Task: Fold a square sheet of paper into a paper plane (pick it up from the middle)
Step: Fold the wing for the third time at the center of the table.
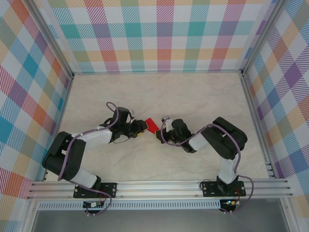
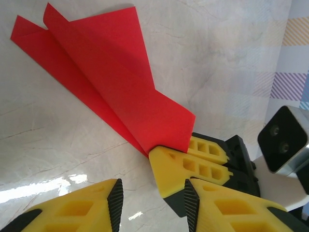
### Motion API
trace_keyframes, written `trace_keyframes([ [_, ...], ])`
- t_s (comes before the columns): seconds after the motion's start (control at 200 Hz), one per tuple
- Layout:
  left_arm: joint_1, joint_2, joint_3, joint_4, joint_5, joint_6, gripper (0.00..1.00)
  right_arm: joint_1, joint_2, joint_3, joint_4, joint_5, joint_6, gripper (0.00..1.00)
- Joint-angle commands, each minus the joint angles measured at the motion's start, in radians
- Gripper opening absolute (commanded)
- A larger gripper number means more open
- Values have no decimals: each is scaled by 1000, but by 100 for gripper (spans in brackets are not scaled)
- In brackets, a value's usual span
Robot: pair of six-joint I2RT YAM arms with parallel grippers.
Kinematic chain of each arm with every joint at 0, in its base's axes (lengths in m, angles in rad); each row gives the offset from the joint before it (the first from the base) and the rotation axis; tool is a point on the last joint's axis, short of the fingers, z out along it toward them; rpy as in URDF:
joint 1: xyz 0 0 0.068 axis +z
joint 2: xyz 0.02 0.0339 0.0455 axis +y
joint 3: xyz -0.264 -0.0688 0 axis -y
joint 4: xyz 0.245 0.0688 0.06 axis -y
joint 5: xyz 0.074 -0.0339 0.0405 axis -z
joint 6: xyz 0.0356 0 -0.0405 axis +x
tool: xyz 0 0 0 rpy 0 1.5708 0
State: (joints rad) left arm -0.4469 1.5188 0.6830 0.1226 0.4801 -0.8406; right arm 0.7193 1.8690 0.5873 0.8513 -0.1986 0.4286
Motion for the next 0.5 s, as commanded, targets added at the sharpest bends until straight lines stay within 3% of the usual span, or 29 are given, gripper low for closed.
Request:
trace_keyframes([
  [0.0, -8, 22, 23, 45, 18, 17, 40, -8, -30, 23, -42, -86, 54, 8],
  [0.225, -10, 25, 24, 46, 1, 30, 39, -9, -25, 106, -198, -148, 82, 6],
  [0.495, -10, 31, 28, 42, -12, 39, 38, -12, -13, 130, -214, -177, 127, 6],
])
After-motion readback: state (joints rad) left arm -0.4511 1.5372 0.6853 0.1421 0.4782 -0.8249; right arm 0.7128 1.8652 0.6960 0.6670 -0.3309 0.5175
